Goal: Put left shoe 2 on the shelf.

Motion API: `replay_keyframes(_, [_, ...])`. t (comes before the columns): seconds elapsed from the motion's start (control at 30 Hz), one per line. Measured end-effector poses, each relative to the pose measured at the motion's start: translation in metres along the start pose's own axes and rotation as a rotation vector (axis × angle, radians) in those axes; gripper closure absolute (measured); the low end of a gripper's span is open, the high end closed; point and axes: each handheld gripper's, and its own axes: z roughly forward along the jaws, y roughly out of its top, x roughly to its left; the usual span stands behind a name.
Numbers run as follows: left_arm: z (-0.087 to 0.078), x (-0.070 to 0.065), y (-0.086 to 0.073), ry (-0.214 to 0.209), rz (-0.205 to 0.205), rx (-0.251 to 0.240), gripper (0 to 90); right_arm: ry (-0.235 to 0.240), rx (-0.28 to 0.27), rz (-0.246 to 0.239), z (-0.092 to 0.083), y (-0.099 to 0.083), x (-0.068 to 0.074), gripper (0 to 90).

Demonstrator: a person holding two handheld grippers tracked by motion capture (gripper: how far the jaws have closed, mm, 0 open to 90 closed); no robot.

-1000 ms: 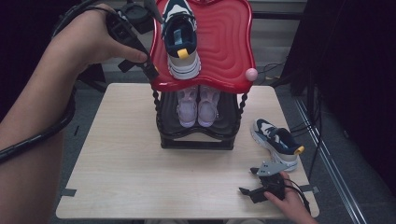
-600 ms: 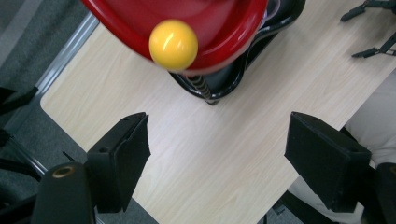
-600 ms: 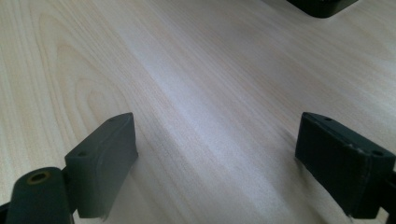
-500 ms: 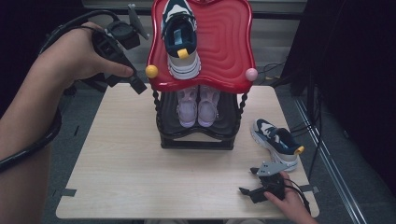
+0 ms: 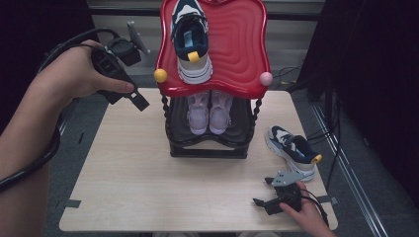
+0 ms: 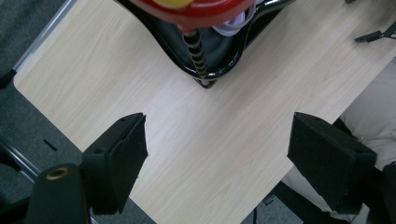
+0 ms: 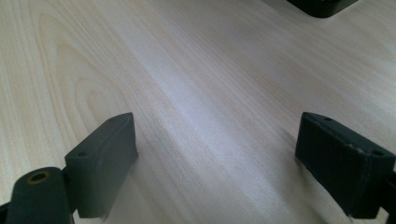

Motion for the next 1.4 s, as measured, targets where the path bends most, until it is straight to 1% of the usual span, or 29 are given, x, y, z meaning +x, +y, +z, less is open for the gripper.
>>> replay_keyframes(0.27, [0.016,-0.001,-0.016,-0.013,-0.005,0.008,18.9,0.000,0.000,0.000,0.000,0.000,0.000,12.0])
replay_keyframes(0.3, [0.019,0.000,-0.018,-0.013,0.000,0.018,18.9,0.001,0.001,0.002,0.000,0.000,0.000,12.0])
replay_keyframes(0.37, [0.023,-0.001,-0.022,-0.015,-0.007,0.019,19.0,0.001,0.001,0.003,0.000,0.000,0.000,12.0])
replay_keyframes(0.47, [0.028,-0.001,-0.027,-0.017,0.000,0.026,19.2,0.001,0.001,0.003,0.000,0.000,0.000,12.0])
replay_keyframes(0.6, [0.035,-0.001,-0.034,-0.025,0.002,0.026,19.4,-0.001,-0.003,0.001,0.000,0.000,0.000,12.0])
replay_keyframes(0.63, [0.037,-0.001,-0.035,-0.026,-0.003,0.025,19.5,-0.001,-0.003,0.001,0.000,0.000,0.000,12.0])
replay_keyframes(0.7, [0.040,-0.001,-0.038,-0.025,-0.003,0.015,19.7,-0.001,-0.003,0.001,0.000,0.000,0.000,12.0])
replay_keyframes(0.77, [0.046,-0.001,-0.041,-0.034,-0.002,0.012,19.7,-0.001,-0.003,0.001,0.000,0.000,0.000,12.0])
replay_keyframes(0.9, [0.058,-0.001,-0.046,-0.043,0.005,0.024,19.7,-0.001,-0.003,0.002,0.000,0.000,0.000,12.0])
replay_keyframes(1.03, [0.067,-0.001,-0.052,-0.050,0.003,0.015,19.8,-0.001,-0.003,0.001,0.000,0.000,0.000,12.0])
replay_keyframes(1.13, [0.075,-0.001,-0.056,-0.060,0.000,-0.003,20.0,-0.001,-0.003,0.001,0.000,0.000,0.000,12.0])
replay_keyframes(1.23, [0.084,-0.001,-0.059,-0.069,-0.003,-0.002,20.0,-0.001,-0.003,0.001,0.000,0.000,0.000,12.0])
replay_keyframes(1.4, [0.098,-0.001,-0.064,-0.083,0.005,-0.010,20.1,-0.001,-0.005,0.001,0.000,0.000,0.000,12.0])
